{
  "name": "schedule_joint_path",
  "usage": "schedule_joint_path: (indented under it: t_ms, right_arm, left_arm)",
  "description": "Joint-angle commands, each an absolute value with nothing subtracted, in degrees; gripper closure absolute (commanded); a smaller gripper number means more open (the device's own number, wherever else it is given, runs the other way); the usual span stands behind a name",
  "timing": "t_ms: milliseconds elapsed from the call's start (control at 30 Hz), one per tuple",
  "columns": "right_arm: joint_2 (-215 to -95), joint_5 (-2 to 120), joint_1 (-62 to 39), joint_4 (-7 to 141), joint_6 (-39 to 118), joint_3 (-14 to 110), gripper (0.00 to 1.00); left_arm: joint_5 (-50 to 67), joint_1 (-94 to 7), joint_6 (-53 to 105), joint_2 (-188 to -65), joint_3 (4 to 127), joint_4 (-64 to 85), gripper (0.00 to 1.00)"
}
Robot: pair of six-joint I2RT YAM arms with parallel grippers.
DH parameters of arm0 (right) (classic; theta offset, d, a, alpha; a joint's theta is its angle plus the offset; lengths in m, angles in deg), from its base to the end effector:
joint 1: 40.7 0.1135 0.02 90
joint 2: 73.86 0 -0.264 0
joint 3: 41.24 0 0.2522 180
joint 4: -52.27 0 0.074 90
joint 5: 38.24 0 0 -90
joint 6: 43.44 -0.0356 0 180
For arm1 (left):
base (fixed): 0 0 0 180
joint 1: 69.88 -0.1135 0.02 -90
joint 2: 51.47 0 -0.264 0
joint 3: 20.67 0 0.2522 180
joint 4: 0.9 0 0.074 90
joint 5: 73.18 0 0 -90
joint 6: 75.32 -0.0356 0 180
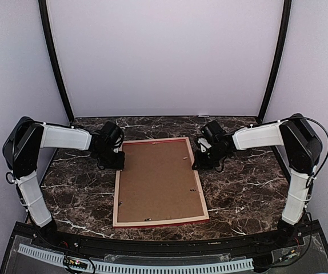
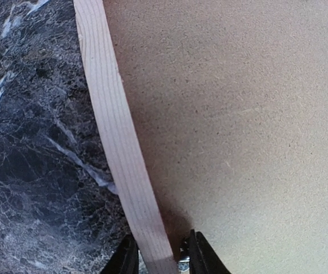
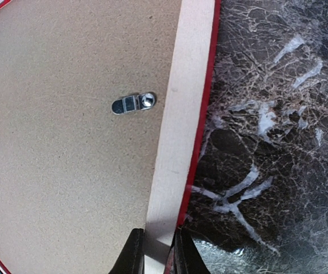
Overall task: Put the photo into the frame
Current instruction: Press the fastener onto the backboard.
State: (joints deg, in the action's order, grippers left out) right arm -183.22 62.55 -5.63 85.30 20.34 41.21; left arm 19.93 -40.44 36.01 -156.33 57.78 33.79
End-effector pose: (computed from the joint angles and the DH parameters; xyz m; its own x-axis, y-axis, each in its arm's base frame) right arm 0.3129 0.2278 0.1541 -0.9188 -0.1147 -0.3778 -0.2622 0.8926 0.3667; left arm 0.3201 -0.1785 0.1606 -0.8804 0.0798 -0.4675 0.1586 0.9785 -0.1315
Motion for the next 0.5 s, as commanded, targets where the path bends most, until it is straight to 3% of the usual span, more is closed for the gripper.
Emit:
schedule_joint_path:
  t_ms: [0,133,467]
  right_arm:
    - [-183.19,63.02,-5.99,85.70,22.04,41.40,1.00]
    - [-183.21,63.08,-6.02,85.73,22.04,41.36,1.00]
    - [-183.02,63.45,-5.99,84.65,21.69,40.21,1.00]
  left_arm:
    - [19.58,-40.26,34.81,-155.97,54.70,36.95,0.75]
    - [19.44,-40.26,34.84,-155.72,54.33,36.70,0.81]
    - [17.00,-40.26,35.64,-152.36,53.27,35.59,0.63]
